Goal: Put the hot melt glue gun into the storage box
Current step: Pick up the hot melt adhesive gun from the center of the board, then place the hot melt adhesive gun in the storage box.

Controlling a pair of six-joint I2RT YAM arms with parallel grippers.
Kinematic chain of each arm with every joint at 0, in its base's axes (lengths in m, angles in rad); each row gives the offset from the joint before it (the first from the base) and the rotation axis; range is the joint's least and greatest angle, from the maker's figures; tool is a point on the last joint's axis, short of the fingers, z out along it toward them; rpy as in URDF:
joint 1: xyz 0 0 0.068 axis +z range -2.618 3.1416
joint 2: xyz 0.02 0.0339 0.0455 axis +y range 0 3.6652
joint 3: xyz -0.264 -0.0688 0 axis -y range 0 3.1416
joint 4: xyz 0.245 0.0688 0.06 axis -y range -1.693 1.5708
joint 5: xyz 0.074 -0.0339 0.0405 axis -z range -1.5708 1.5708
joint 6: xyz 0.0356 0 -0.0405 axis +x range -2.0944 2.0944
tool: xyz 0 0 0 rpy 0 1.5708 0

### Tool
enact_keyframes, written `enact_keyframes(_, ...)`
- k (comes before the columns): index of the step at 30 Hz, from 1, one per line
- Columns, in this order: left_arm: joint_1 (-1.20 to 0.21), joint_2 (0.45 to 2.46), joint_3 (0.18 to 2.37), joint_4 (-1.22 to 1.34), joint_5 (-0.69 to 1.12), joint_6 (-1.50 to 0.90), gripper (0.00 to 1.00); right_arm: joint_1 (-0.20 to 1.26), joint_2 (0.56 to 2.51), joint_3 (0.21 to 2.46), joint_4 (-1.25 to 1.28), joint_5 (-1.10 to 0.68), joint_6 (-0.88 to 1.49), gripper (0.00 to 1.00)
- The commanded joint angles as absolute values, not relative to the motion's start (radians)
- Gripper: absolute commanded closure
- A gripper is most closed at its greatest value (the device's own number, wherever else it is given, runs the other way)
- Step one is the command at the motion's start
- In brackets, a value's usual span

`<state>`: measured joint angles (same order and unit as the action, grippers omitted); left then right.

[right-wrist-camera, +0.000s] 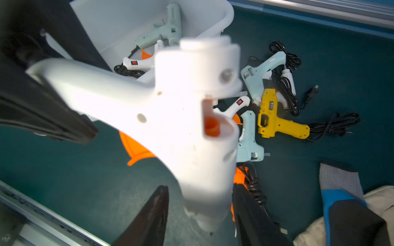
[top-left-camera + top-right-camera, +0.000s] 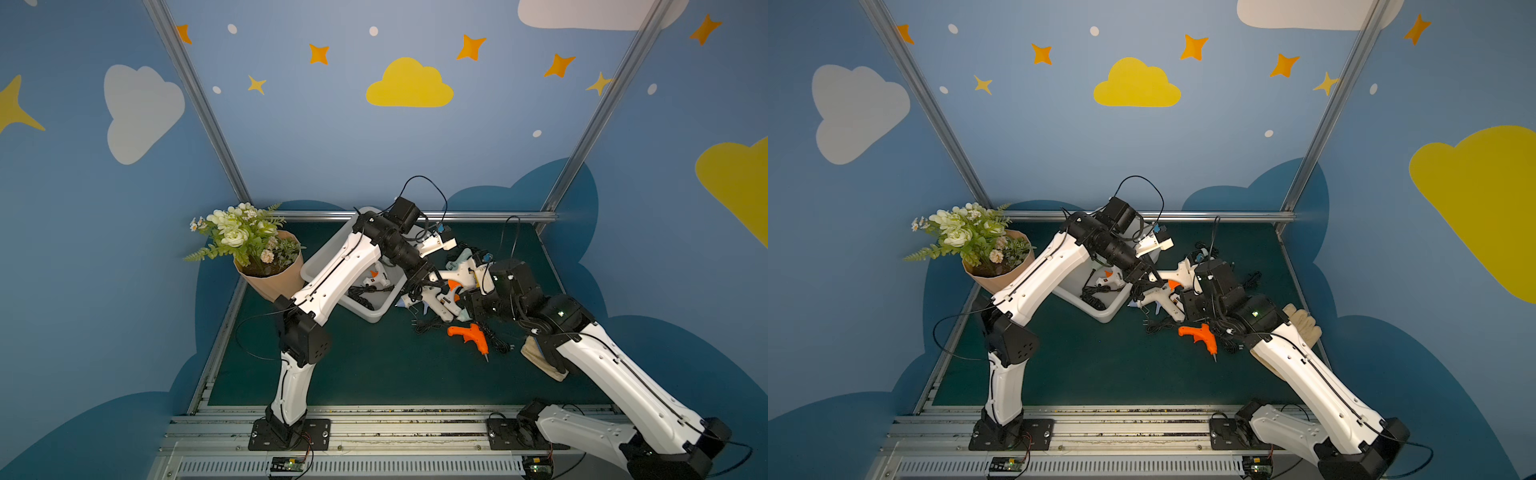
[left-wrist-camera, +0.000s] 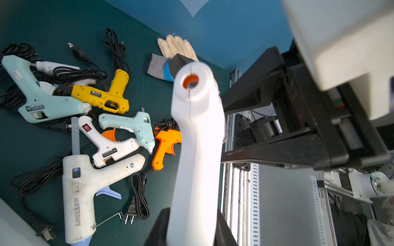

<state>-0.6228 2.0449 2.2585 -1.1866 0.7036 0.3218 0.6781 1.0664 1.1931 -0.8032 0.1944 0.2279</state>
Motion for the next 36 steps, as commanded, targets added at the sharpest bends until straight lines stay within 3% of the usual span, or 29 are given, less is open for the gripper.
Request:
enact_keyframes(1,-0.576,1.982,2.210,-1.083,0.716,0.225,0.97,0.686,1.016,1.199,-0.788,0.246,0.243,0.31)
enact_keyframes(3,-0.541,1.939,2.136,-0.992,0.713,0.166,0.97,0.687,0.987,1.177,-0.767,0.265,0.248,0.22)
enact_keyframes(4,-0.526,1.917,2.099,-0.944,0.705,0.135,0.97,0.687,0.972,1.162,-0.757,0.274,0.250,0.07)
enact_keyframes(5,-0.508,1.892,2.052,-0.889,0.691,0.099,0.97,0.687,0.955,1.147,-0.739,0.283,0.253,0.02)
enact_keyframes(10,-0.396,1.784,1.848,-0.658,0.602,-0.097,0.97,0.686,0.889,1.121,-0.735,0.305,0.276,0.02)
enact_keyframes(16,-0.289,1.732,1.701,-0.573,0.421,-0.237,0.97,0.687,0.878,1.137,-0.791,0.328,0.324,0.02)
enact_keyframes(36,-0.235,2.008,1.774,-0.581,0.198,-0.310,0.97,0.686,0.823,1.080,-0.766,0.422,0.365,0.02)
